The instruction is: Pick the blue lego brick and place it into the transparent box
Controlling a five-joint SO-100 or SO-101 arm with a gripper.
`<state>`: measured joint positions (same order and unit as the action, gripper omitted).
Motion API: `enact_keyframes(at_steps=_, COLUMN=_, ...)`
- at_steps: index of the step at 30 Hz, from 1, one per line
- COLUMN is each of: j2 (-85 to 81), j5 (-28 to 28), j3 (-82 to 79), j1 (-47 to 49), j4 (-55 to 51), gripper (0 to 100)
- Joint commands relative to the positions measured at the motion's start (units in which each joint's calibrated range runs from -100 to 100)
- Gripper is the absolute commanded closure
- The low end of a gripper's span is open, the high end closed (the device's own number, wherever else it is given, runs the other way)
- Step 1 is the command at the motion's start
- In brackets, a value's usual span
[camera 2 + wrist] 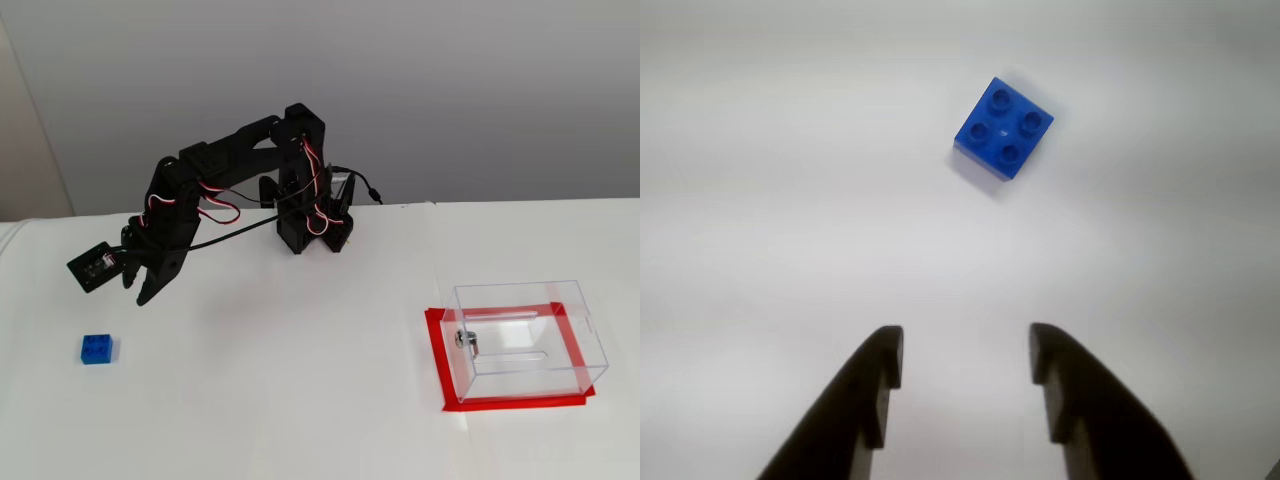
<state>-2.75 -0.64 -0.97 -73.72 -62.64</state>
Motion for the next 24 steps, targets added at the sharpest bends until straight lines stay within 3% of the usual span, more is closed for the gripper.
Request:
enact_keyframes(at_steps=1, j2=0.92, j5=-0.51, j3=3.77, j1=-0.7, j4=3.11, gripper=81)
enact_keyframes(at_steps=8, j2=8.22, j5=-0.57, j3=9.92, j1=-0.63, j4=4.07, gripper=81)
enact_keyframes(at_steps=15, j2=14.84, j5=-5.16, j3=17.16, j1=-1.0, j4=3.81, gripper=80)
enact_keyframes(at_steps=20, j2=16.37, j5=-6.98, j3=17.97, j1=-1.44, j4=5.2, gripper=68)
enact_keyframes(at_steps=24, j2=17.73, j5=-7.51, j3=17.97, j1=-1.73, j4=7.9, gripper=67)
